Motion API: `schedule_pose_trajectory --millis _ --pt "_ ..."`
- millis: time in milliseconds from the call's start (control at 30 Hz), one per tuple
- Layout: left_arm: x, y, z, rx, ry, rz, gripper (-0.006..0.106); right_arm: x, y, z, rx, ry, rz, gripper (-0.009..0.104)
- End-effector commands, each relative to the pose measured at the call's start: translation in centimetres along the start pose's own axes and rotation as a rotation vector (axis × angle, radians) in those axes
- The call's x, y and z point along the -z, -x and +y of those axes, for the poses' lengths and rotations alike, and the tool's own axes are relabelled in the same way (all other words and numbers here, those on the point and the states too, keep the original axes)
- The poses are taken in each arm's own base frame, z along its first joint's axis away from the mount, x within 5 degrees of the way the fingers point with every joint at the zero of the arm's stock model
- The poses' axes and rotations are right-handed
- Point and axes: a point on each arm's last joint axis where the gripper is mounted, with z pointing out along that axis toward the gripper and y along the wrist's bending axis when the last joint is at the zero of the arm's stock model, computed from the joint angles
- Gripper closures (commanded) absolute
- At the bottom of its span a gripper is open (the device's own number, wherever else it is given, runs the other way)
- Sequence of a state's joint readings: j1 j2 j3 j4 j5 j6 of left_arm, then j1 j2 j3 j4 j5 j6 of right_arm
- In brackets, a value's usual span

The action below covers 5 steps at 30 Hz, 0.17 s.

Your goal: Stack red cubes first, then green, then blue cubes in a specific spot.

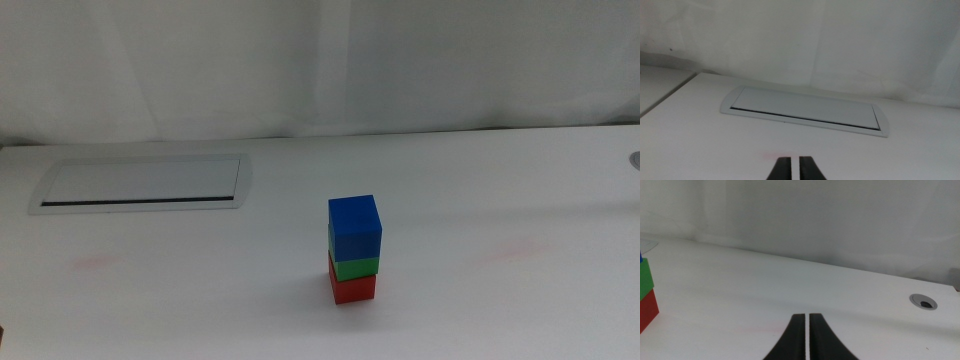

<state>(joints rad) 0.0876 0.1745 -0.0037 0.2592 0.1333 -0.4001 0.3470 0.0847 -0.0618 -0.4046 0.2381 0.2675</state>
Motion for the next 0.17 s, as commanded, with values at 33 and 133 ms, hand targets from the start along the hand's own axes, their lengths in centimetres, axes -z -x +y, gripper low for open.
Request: schedule_pose_trajectory --millis 33,133 --pt "-0.17 -1.22 0.16 0.005 0.003 0.027 0.103 0.01 -0.28 -0.05 0.007 -0.011 0.012 0.092" --pt "-0.17 -1.22 0.16 0.005 0.003 0.027 0.103 0.01 -0.28 -0.05 0.007 -0.011 0.012 0.092"
